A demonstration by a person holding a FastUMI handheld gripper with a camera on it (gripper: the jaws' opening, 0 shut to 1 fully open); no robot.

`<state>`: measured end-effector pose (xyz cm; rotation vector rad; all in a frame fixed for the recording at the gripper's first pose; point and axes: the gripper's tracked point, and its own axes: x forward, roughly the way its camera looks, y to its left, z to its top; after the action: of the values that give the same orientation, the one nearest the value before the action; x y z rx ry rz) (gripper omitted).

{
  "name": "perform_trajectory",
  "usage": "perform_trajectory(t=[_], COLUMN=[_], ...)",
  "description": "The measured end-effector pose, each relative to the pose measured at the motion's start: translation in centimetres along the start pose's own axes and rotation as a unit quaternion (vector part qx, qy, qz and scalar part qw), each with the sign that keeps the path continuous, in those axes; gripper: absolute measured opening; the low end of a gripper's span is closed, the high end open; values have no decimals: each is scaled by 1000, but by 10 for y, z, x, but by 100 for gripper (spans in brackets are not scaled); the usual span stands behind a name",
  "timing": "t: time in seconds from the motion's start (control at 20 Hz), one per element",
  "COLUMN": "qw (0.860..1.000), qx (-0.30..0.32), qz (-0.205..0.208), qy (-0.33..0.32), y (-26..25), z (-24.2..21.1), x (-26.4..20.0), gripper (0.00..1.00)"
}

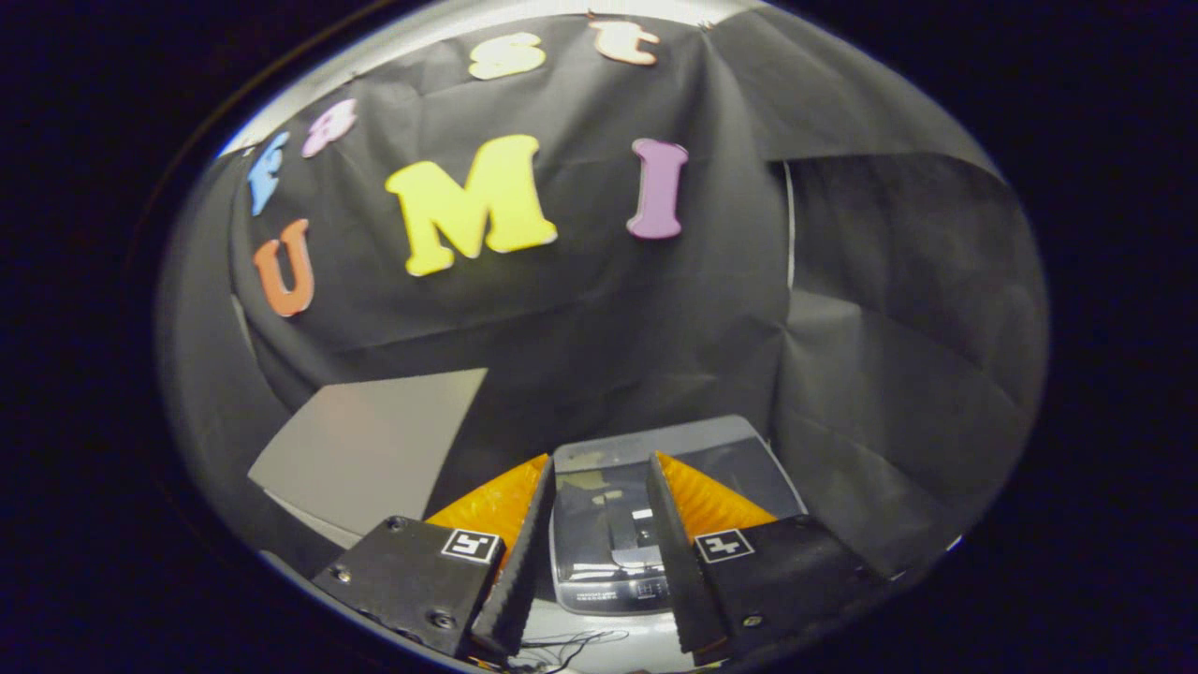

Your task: Put the clothes into the washing machine and then close the washing machine lid.

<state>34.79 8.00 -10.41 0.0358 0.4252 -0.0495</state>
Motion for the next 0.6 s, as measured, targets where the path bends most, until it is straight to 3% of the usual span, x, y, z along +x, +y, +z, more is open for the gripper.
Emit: perform_trajectory(t=[0.15,0.25,0.4,0.6], qw=[995,990,985,980], qx=[-64,-93,-102,-93], qz=[51,71,95,118], qy=[-57,-85,-105,-133], y=[12,12,3,-8], z=[15,18,13,9], x=[-56,-88,-129,-196], gripper=[62,68,75,75])
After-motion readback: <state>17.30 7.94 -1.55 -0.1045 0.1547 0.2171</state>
